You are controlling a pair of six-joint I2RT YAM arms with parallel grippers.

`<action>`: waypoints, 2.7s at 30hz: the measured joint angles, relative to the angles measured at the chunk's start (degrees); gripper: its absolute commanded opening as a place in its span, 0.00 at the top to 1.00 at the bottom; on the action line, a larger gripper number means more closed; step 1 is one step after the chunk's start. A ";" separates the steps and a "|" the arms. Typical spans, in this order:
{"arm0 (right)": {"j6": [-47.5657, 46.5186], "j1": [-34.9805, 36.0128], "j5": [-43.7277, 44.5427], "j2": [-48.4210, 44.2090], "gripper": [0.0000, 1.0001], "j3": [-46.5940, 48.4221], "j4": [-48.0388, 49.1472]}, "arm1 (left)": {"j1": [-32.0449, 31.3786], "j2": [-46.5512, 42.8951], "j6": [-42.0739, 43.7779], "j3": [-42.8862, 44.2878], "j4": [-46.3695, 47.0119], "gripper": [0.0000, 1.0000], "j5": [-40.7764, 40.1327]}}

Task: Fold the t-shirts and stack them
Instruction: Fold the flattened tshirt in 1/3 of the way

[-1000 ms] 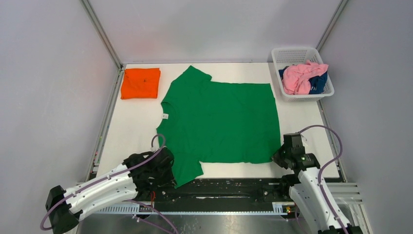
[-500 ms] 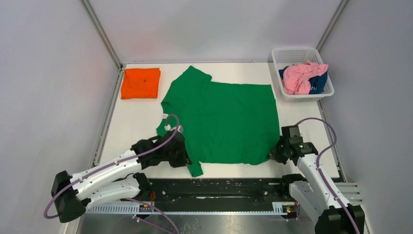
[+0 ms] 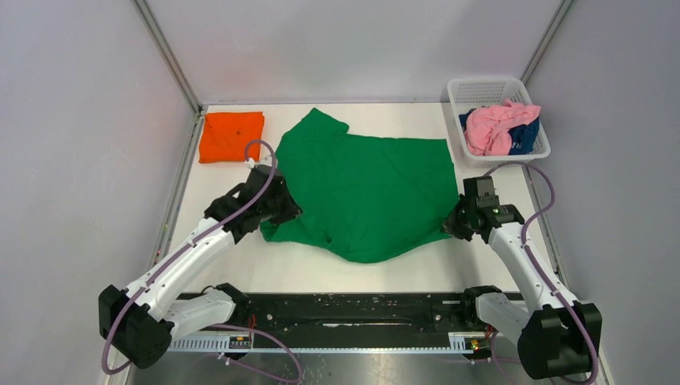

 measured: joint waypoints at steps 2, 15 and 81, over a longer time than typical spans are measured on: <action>-0.35 0.00 0.96 1.53 0.99 1.66 -0.07 | 1.92 1.36 1.55 2.21 0.76 1.00 -0.02; -2.03 -0.57 7.74 11.43 0.96 12.24 0.15 | 13.09 16.63 8.31 13.18 3.61 1.00 1.49; 5.81 28.39 -5.22 12.33 0.01 -8.20 21.92 | 7.89 2.56 -2.78 -22.71 15.76 0.01 7.41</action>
